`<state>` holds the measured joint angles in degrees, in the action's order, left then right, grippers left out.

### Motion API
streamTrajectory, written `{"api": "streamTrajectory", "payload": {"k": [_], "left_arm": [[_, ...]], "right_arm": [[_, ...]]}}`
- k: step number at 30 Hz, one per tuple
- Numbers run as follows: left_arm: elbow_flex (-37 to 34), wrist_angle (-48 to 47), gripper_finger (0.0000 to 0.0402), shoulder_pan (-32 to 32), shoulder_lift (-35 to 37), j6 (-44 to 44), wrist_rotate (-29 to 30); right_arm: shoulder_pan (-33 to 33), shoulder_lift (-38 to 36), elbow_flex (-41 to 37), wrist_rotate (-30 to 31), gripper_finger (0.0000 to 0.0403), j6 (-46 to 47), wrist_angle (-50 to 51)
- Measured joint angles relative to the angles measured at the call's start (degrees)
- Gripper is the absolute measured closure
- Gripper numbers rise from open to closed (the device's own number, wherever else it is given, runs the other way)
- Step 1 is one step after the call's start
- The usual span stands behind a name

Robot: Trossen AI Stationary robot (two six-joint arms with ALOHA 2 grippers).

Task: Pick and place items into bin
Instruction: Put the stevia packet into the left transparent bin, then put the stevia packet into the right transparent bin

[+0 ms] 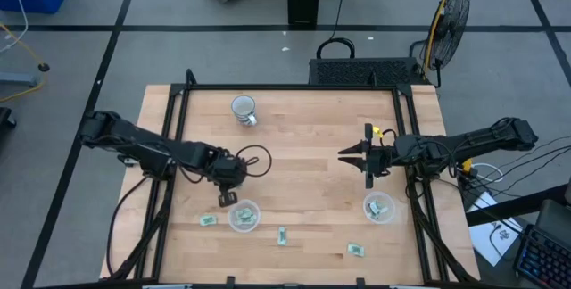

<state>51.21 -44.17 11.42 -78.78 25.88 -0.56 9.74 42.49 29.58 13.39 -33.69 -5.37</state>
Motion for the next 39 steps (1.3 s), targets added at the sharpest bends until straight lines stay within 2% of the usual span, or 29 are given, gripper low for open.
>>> {"api": "streamTrajectory", "payload": {"k": [4, 7, 10, 17, 22, 29, 39], "left_arm": [[3.41, 6.19, 0.0377, 1.21, 0.02, 2.82, -1.29], [3.10, 13.57, 0.0371, 2.91, 0.02, 5.24, -5.40], [2.27, 18.35, 0.0373, 5.79, -0.75, 9.08, -6.58], [2.09, 19.33, 0.0396, 13.01, -6.33, 15.05, -6.43], [2.08, 20.39, 0.0362, 14.84, -10.66, 17.26, -0.47], [2.18, 20.26, 0.0317, 14.97, -12.84, 18.42, -0.44], [2.16, 20.66, 0.0305, 12.88, -11.18, 17.78, -2.17]], "right_arm": [[0.00, 0.01, 0.00, 0.00, 0.0337, 0.00, 0.00], [0.00, 0.01, 0.00, 0.00, 0.0337, 0.00, 0.00], [0.00, 0.01, 0.00, 0.00, 0.0337, 0.00, 0.01], [0.00, 0.01, 0.00, -0.06, 0.0337, 0.00, 0.20], [0.00, 0.01, 0.00, -0.09, 0.0337, 0.00, 0.42], [0.00, 0.09, 0.00, -0.12, 0.0337, 0.32, 0.46], [0.66, 3.48, 0.00, -0.62, 0.0328, 3.52, -1.93]]}}
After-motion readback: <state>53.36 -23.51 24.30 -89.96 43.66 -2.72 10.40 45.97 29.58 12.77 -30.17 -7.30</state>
